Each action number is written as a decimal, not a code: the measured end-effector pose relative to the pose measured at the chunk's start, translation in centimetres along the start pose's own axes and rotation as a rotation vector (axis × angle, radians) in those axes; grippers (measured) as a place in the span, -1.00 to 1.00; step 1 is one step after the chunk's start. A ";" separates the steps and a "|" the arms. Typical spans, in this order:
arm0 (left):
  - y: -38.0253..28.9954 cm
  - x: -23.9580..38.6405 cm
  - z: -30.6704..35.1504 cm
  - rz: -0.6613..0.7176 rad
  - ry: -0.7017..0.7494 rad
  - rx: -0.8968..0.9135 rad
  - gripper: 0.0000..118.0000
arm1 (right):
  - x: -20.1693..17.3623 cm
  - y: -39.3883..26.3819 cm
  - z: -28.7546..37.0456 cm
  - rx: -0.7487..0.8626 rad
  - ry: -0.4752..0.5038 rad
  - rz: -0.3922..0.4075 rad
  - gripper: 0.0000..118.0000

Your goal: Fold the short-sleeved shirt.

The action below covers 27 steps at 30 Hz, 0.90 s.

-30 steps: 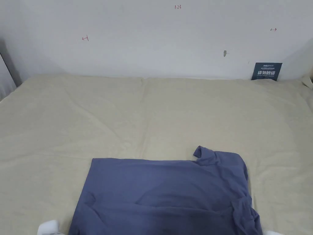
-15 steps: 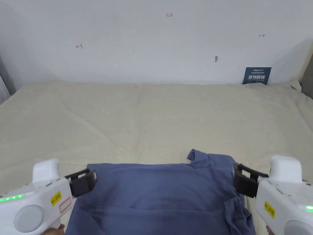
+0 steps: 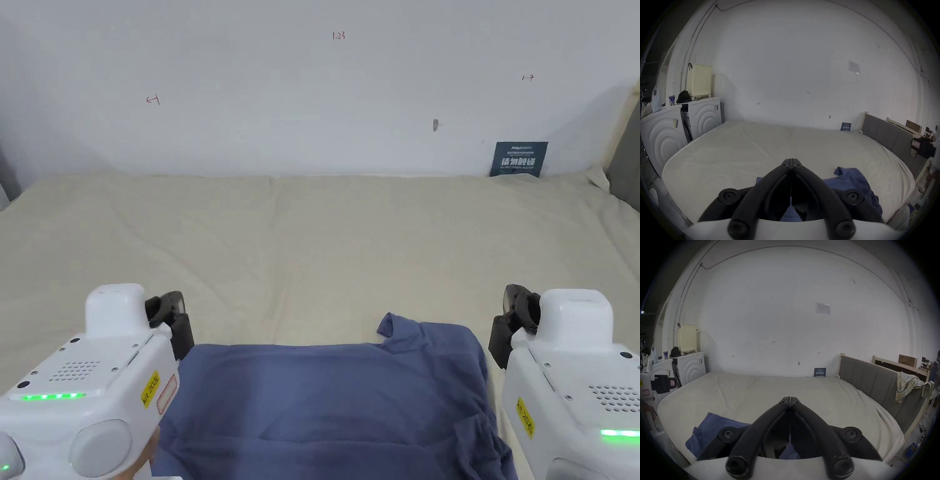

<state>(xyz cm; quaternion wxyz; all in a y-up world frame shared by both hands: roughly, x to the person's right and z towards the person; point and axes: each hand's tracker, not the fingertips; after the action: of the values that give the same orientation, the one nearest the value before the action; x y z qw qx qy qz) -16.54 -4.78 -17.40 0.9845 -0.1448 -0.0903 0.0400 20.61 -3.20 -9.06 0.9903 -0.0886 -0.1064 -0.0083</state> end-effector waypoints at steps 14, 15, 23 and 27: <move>-2.5 -9.7 -23.0 0.090 0.043 -0.606 0.19 | 0.4 -2.9 -9.0 -0.152 -0.020 0.014 -1.00; -3.1 -10.6 -25.0 0.099 0.063 -0.659 0.67 | 0.5 -3.1 -9.9 -0.166 -0.027 0.016 -1.00; -8.6 -13.8 -32.7 0.101 0.145 -0.858 0.74 | 1.3 -5.8 -15.9 -0.261 -0.060 0.001 -1.00; -10.5 -12.4 -33.2 0.015 0.186 -0.886 0.32 | 2.3 -6.9 -18.3 -0.309 -0.072 -0.027 -1.00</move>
<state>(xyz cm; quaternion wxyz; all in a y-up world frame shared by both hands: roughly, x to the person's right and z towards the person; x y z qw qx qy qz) -21.84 -25.35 -47.68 0.8313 -0.5557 -0.0090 -0.0084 26.39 -13.22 -24.94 0.9603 -0.2386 -0.1406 -0.0349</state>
